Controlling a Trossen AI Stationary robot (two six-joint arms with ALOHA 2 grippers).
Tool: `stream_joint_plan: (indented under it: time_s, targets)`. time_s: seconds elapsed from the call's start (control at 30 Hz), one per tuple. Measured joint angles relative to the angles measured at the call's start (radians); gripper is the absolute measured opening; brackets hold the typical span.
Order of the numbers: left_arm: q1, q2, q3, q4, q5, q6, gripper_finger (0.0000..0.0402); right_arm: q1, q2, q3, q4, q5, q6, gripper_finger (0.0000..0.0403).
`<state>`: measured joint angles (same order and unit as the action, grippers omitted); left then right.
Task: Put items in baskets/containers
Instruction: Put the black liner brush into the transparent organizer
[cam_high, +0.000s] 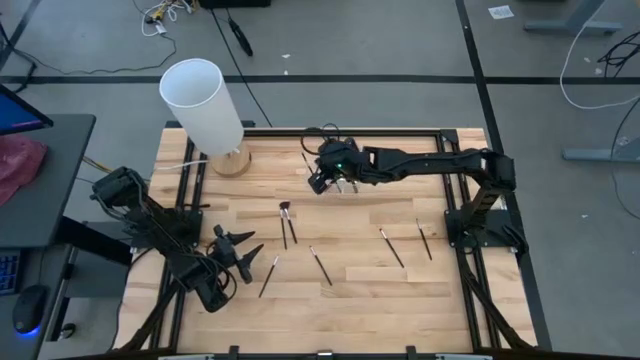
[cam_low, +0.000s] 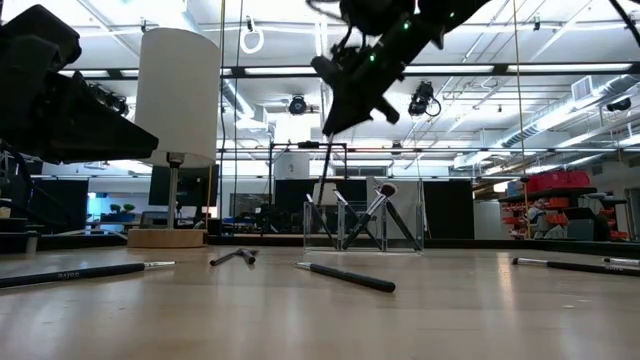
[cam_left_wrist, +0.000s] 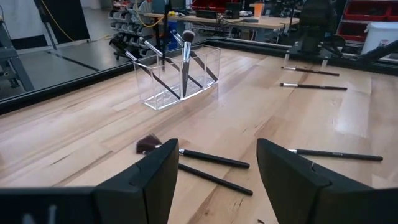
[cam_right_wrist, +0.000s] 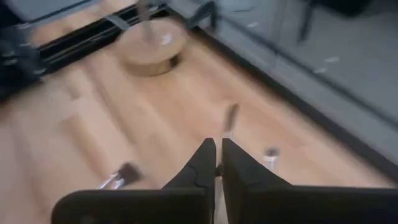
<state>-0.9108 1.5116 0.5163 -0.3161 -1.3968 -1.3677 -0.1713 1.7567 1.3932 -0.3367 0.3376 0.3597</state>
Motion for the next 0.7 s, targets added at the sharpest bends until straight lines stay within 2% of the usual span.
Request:
stream_joint_plan:
  time_s: [0.07, 0.3, 0.7]
  targets:
    - [0.000, 0.000, 0.000, 0.001, 0.000, 0.000, 0.0220, -0.010, 0.026, -0.002, -0.005, -0.031, -0.002, 0.0008]
    - [0.005, 0.000, 0.000, 0.005, 0.003, 0.004, 0.0220, -0.028, 0.074, -0.003, -0.006, -0.041, -0.002, 0.0008]
    - [0.011, 0.000, 0.000, 0.016, 0.006, 0.019, 0.0220, -0.050, 0.080, -0.003, -0.028, -0.054, -0.002, 0.0021]
